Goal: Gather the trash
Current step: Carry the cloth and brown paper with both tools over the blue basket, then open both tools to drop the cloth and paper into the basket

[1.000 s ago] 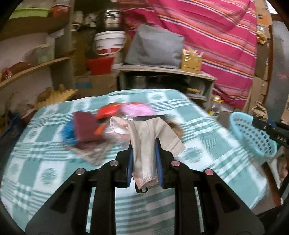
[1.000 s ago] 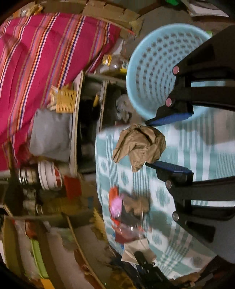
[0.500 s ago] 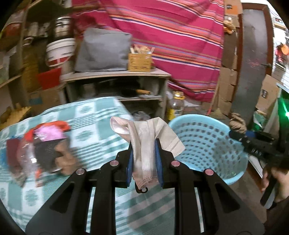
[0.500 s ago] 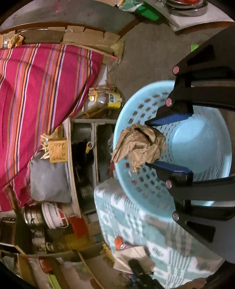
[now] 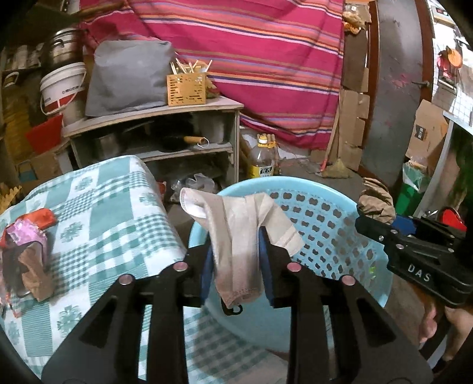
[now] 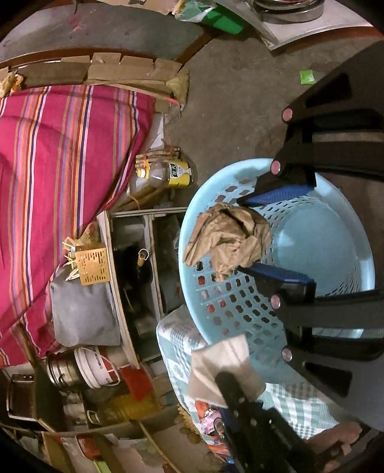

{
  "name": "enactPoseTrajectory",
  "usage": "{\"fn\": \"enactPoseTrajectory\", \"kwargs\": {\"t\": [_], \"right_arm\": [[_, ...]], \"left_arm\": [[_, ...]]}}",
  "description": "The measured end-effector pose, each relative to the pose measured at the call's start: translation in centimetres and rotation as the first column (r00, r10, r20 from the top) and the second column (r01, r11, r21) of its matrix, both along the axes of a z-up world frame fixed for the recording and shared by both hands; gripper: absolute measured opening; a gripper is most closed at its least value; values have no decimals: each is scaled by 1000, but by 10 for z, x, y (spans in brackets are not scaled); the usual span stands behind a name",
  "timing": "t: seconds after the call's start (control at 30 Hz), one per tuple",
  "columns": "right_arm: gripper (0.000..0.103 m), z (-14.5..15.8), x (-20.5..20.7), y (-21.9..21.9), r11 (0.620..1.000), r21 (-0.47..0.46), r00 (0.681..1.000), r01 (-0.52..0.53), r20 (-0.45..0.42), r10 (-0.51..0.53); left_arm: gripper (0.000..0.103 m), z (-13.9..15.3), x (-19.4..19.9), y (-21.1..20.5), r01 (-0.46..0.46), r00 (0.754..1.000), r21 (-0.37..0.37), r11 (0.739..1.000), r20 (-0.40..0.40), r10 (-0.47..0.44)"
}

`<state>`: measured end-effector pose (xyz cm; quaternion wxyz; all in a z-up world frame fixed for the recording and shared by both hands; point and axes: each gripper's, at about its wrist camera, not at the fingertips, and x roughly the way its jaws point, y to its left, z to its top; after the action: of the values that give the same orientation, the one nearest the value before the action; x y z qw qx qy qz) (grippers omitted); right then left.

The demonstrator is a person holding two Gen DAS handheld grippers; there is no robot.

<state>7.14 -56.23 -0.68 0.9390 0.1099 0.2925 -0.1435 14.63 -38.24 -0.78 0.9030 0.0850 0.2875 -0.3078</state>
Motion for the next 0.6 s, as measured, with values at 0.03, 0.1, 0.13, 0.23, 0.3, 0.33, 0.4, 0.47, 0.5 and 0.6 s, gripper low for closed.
{"fn": "enactPoseTrajectory", "kwargs": {"t": [0.03,0.1,0.13,0.23,0.3,0.33,0.4,0.47,0.5,0.6], "right_arm": [[39,0,0,0,1000,3,1000,-1,0,1],[39,-2,1,-1,1000,4,1000,-4,-5,4],[39,-2,2,0,1000,3,1000,-5,-9,5],[39,-4,4,2,1000,1,1000,-5,-18,5],[39,-5,6,3,1000,4,1000,0,-21,0],[39,-5,6,4,1000,6,1000,1,-22,-1],[40,-2,9,7,1000,3,1000,7,-21,-7],[47,-1,11,11,1000,-4,1000,16,-21,-16],[63,0,12,13,1000,-3,1000,21,-21,-21],[73,5,16,22,999,-17,999,34,-9,-34]], "left_arm": [[34,-1,0,-1,-1,1000,2,1000,4,1],[43,-1,1,-2,-7,1000,6,1000,9,7],[48,0,2,-1,-14,1000,5,1000,13,13],[59,3,3,4,-24,1000,4,1000,21,24],[64,5,3,9,-39,999,7,999,35,38],[71,7,3,16,-57,997,9,998,44,56],[80,9,3,26,-81,995,4,997,57,81],[84,12,4,43,-110,992,2,994,70,110],[86,14,5,53,-126,989,4,992,73,126],[94,17,6,80,-166,983,5,986,86,165]]}}
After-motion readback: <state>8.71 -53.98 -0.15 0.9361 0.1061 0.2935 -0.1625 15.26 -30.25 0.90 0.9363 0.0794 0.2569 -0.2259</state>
